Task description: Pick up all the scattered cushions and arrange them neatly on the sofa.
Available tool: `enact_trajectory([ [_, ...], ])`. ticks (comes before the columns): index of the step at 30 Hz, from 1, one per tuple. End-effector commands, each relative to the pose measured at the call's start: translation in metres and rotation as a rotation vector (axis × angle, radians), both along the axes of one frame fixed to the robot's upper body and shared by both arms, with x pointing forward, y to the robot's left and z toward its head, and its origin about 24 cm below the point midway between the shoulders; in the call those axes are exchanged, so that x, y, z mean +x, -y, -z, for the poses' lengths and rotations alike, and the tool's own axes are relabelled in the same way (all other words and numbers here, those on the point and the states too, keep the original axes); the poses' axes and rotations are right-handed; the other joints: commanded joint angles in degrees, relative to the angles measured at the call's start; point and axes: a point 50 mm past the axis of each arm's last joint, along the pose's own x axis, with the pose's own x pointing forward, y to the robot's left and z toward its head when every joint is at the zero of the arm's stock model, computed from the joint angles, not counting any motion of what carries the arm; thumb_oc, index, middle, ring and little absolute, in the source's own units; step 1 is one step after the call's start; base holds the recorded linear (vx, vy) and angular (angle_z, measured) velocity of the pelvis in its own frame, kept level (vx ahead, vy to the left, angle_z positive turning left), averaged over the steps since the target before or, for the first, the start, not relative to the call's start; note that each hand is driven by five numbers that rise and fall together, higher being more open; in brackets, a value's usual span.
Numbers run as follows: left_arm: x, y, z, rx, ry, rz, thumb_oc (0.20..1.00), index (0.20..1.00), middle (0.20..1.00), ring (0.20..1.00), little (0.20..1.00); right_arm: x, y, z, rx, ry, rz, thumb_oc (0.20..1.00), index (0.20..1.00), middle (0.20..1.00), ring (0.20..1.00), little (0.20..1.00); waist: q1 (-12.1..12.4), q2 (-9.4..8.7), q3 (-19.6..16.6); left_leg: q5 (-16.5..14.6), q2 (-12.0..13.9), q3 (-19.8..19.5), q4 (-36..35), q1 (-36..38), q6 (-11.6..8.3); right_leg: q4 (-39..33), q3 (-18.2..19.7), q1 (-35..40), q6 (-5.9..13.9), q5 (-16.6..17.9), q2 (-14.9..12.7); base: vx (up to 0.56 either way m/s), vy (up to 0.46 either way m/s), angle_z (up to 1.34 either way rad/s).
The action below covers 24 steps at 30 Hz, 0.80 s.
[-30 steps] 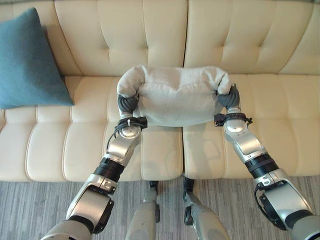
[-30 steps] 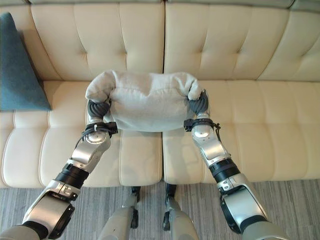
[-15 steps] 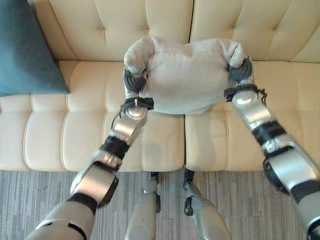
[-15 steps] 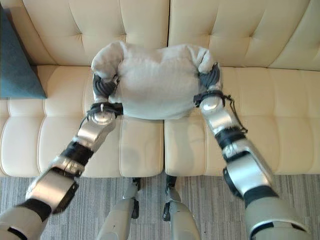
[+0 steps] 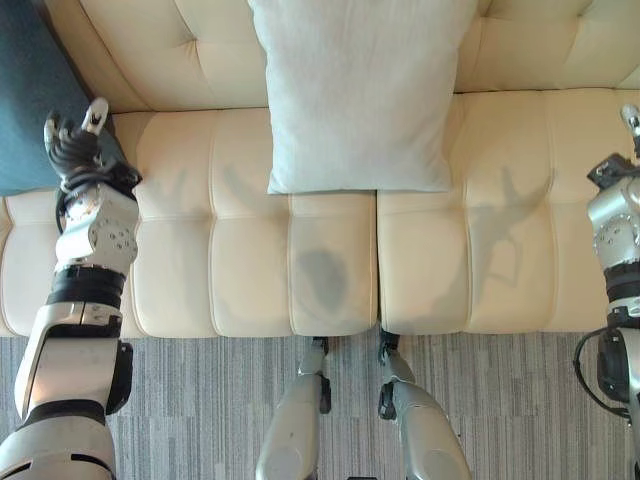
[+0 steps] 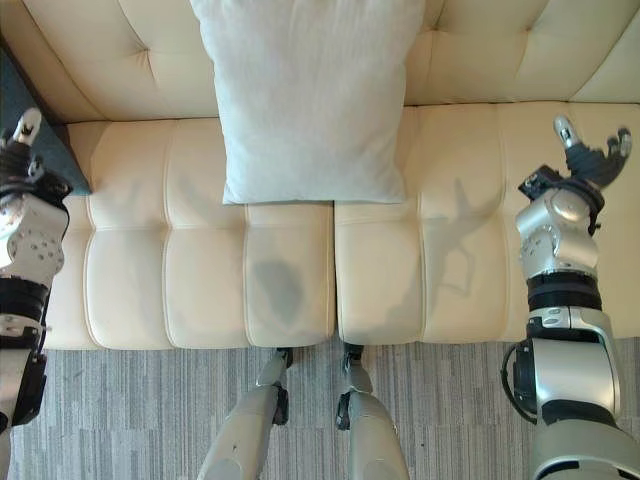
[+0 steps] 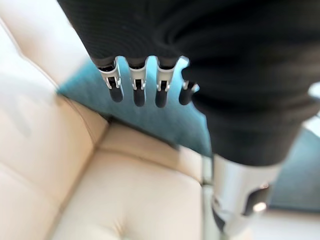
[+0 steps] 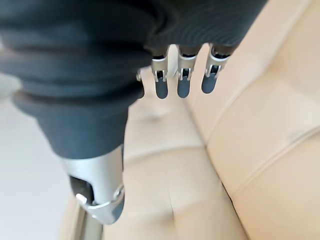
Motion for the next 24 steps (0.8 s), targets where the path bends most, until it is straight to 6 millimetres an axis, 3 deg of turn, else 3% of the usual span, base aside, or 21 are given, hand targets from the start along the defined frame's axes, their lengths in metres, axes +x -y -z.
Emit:
enact_trajectory([
  [1,-0.02,-0.019,0.013,0.081,-0.016,-0.071,1.0,1.0,1.0,1.0,1.0,-0.022,0.021,0.015,-0.038,0.037,0.065,1.0,1.0,1.0,1.0,1.0,-0.1,-1.35,-3.08,-10.09,-1.81,0.75,-0.4,7.06,-3.3,-0.25,0.91,3.26,4.21,-9.64,-0.98,0.03,0.018,-0.01],
  [2,-0.028,-0.019,0.033,0.095,-0.066,-0.069,1.0,1.0,1.0,1.0,1.0,-0.03,0.023,0.039,-0.026,-0.012,0.064,1.0,1.0,1.0,1.0,1.0,-0.14,-1.38,-3.58,-10.43,-1.85,0.87,-0.4,8.17,-3.17,-0.25,0.94,4.3,4.12,-10.0,-0.94,0.04,0.011,0.01],
  [3,-0.03,-0.019,0.036,0.097,-0.074,-0.069,1.0,1.0,1.0,1.0,1.0,-0.031,0.023,0.042,-0.027,-0.019,0.063,1.0,1.0,1.0,1.0,1.0,-0.14,-1.38,-3.82,-10.78,-1.82,0.8,-0.4,8.58,-3.24,-0.25,1.05,4.7,4.21,-10.34,-0.91,0.06,0.011,0.03],
  [4,-0.045,-0.018,0.074,0.071,-0.166,-0.065,1.0,1.0,1.0,1.0,1.0,-0.044,0.026,0.074,-0.009,-0.094,0.058,1.0,1.0,1.0,1.0,1.0,-0.17,-1.51,-4.89,-11.49,-1.9,0.83,-0.4,10.33,-2.99,-0.25,0.98,6.51,4.12,-10.81,-0.94,0.03,0.026,0.05],
  [6,-0.059,-0.002,0.12,0.013,-0.265,-0.035,1.0,1.0,1.0,1.0,1.0,-0.053,0.013,0.109,-0.009,-0.176,0.014,1.0,1.0,1.0,1.0,1.0,-0.17,-1.63,-5.51,-11.75,-2.02,0.91,-0.4,11.96,-2.59,-0.25,0.84,8.21,4.15,-10.99,-1.12,0.01,0.036,0.01],
  [7,-0.06,-0.002,0.122,0.013,-0.269,-0.036,1.0,1.0,1.0,1.0,1.0,-0.054,0.013,0.11,-0.01,-0.18,0.014,1.0,1.0,1.0,1.0,1.0,-0.2,-1.62,-5.7,-11.97,-2.01,0.84,-0.4,12.13,-2.63,-0.25,0.92,8.39,4.22,-11.2,-1.1,0.0,0.048,-0.09],
  [8,-0.076,0.011,0.153,0.0,-0.357,0.009,1.0,1.0,1.0,1.0,1.0,-0.068,0.006,0.139,0.0,-0.254,-0.026,1.0,1.0,1.0,1.0,1.0,-0.47,-1.69,-6.66,-12.31,-2.04,0.97,-0.4,13.37,-2.4,-0.25,0.73,9.73,4.23,-11.42,-1.2,-0.02,0.06,-0.1],
  [9,-0.085,0.02,0.167,-0.014,-0.386,0.027,1.0,1.0,1.0,1.0,1.0,-0.076,0.0,0.153,-0.025,-0.308,-0.058,1.0,1.0,1.0,1.0,1.0,-0.6,-1.71,-7.18,-12.4,-2.11,1.08,-0.4,13.99,-2.27,-0.25,0.65,10.37,4.29,-11.49,-1.23,-0.05,0.077,-0.07],
  [13,-0.117,0.037,0.204,0.013,-0.532,0.103,1.0,1.0,1.0,1.0,1.0,-0.103,-0.021,0.203,-0.043,-0.506,-0.182,1.0,1.0,1.0,1.0,1.0,-0.69,-2.17,-9.26,-13.19,-2.19,1.51,-0.4,16.22,-1.77,-0.25,0.82,12.49,4.37,-11.64,-1.27,-0.06,0.075,-0.08],
  [17,-0.14,0.06,0.235,0.0,-0.658,0.211,1.0,1.0,1.0,1.0,1.0,-0.13,-0.044,0.24,-0.031,-0.651,-0.287,1.0,1.0,1.0,1.0,1.0,-0.95,-2.42,-11.45,-13.85,-2.47,2.01,-0.4,17.96,-1.2,-0.25,1.07,13.99,4.77,-11.36,-1.47,-0.08,0.109,-0.05],
  [21,-0.156,0.076,0.251,0.006,-0.733,0.293,1.0,1.0,1.0,1.0,1.0,-0.146,-0.062,0.259,-0.032,-0.731,-0.369,1.0,1.0,1.0,1.0,1.0,-1.09,-2.74,-12.81,-14.46,-3.05,2.61,-0.4,19.14,-0.16,-0.25,1.71,14.54,5.54,-10.52,-2.0,-0.1,0.137,-0.15],
  [24,-0.154,0.084,0.257,0.048,-0.781,0.344,1.0,1.0,1.0,1.0,1.0,-0.147,-0.077,0.269,0.047,-0.706,-0.401,1.0,1.0,1.0,1.0,1.0,-1.3,-3.09,-11.78,-14.41,-3.56,3.47,-0.4,19.33,0.48,-0.25,2.07,14.36,6.24,-8.85,-2.49,-0.17,0.142,-0.17],
])
